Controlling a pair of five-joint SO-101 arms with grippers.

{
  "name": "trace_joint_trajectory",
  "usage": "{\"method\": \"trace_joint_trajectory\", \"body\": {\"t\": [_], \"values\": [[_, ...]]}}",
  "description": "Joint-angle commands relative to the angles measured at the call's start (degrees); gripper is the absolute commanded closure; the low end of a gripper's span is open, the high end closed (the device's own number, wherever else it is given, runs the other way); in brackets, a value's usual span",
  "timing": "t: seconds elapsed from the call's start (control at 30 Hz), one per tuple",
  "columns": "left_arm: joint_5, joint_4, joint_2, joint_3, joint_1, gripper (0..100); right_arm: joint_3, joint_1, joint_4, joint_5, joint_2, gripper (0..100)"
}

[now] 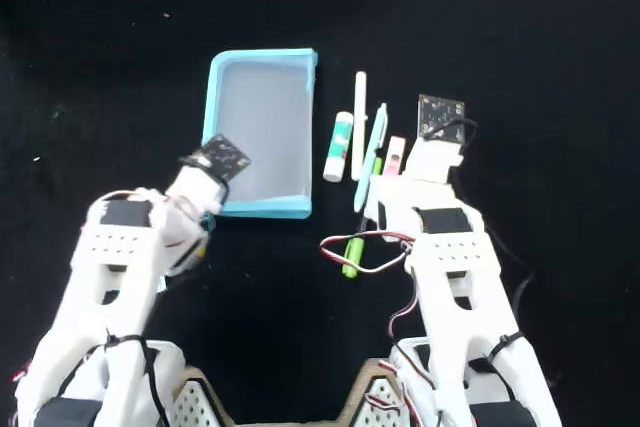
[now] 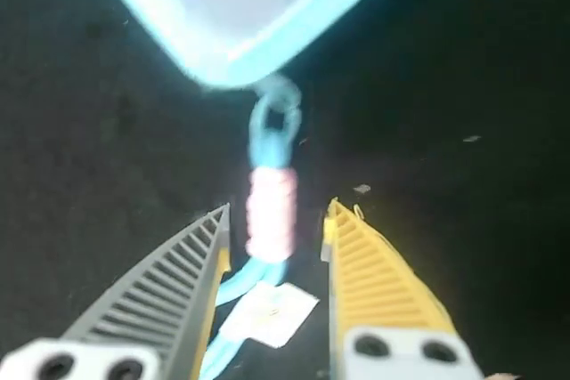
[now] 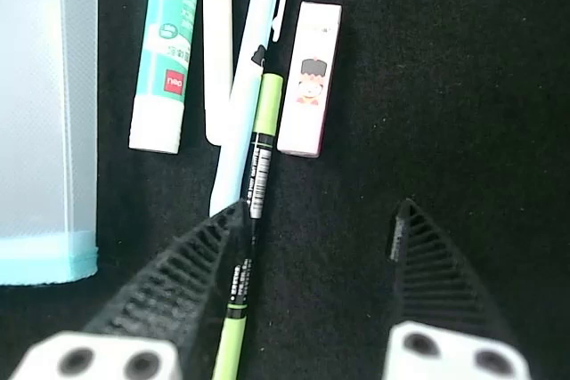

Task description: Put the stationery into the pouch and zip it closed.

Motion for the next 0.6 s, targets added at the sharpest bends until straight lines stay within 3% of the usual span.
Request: {"method": "trace_joint_trajectory", "body": {"t": [0.0,0.17,0.4,0.57], "values": [[4.66,-1.93,-0.79,0.57,5.67,83,-2.15,1.05,-0.88,-0.70,-0.31,74.0],[4.75,-11.87,-0.79,7.16,6.20,83,-2.07,1.05,-0.88,-0.70,-0.31,74.0],[5.27,-13.71,-1.14,6.46,3.56,83,-2.07,1.05,-0.88,-0.70,-0.31,74.0],[14.68,-13.71,-0.79,0.84,3.91,83,-2.07,1.05,-0.97,-0.70,-0.31,74.0]]}}
